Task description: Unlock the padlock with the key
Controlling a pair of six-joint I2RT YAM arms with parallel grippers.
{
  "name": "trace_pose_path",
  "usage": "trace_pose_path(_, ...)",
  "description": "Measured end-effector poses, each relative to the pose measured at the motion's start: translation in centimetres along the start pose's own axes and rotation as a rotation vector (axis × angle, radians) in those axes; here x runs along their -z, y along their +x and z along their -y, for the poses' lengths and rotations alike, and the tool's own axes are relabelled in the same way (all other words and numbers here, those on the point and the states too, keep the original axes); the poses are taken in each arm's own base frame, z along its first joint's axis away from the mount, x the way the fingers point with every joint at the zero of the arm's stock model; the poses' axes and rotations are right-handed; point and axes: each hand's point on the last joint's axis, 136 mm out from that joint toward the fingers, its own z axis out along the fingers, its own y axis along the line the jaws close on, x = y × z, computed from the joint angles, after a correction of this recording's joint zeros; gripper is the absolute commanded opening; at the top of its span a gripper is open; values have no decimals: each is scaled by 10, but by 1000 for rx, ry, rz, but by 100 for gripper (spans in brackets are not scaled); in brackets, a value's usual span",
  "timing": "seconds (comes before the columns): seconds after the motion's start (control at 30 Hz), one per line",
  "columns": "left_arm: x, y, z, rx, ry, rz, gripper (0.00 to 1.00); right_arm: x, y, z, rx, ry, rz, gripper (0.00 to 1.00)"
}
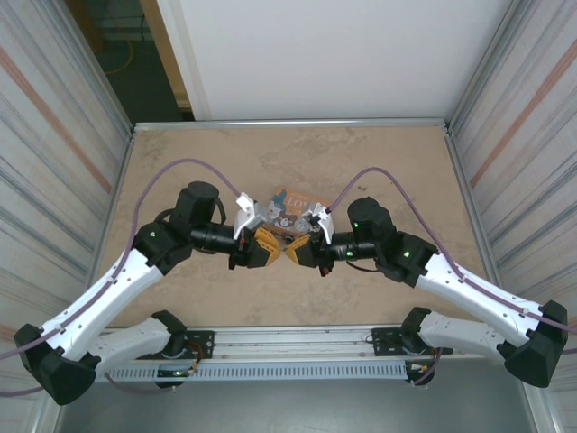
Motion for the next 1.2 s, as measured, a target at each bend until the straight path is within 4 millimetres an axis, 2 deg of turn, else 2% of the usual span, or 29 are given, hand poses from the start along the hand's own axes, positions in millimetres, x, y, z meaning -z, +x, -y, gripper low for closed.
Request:
trace_pose_path(0.17, 30, -14, -24, 130, -121, 146, 69, 3, -5, 9, 74, 115, 36, 0)
trace_pose_path(0.3, 53, -9, -48, 373, -210, 275, 74, 8, -11, 10, 198, 225, 77, 0)
trace_pose_path(0.43, 59, 15, -77, 728, -226, 362, 72, 6, -16, 9, 353, 330, 102, 0)
trace_pose_path(0.57, 46, 47, -93, 1103, -193, 364, 68, -2, -20, 9, 517, 426, 104, 0)
trace_pose_path(0.7, 42, 56, -93, 1330, -160, 388, 66, -14, -21, 11, 675, 507, 84, 0)
trace_pose_path(0.93, 45, 49, -74, 1497, -101, 465, 61, -38, -6, 28, 884, 605, -54, 0)
trace_pose_path(1.2, 33, 53, -69, 1634, -82, 444, 54, -59, -16, 17, 1034, 633, -94, 0)
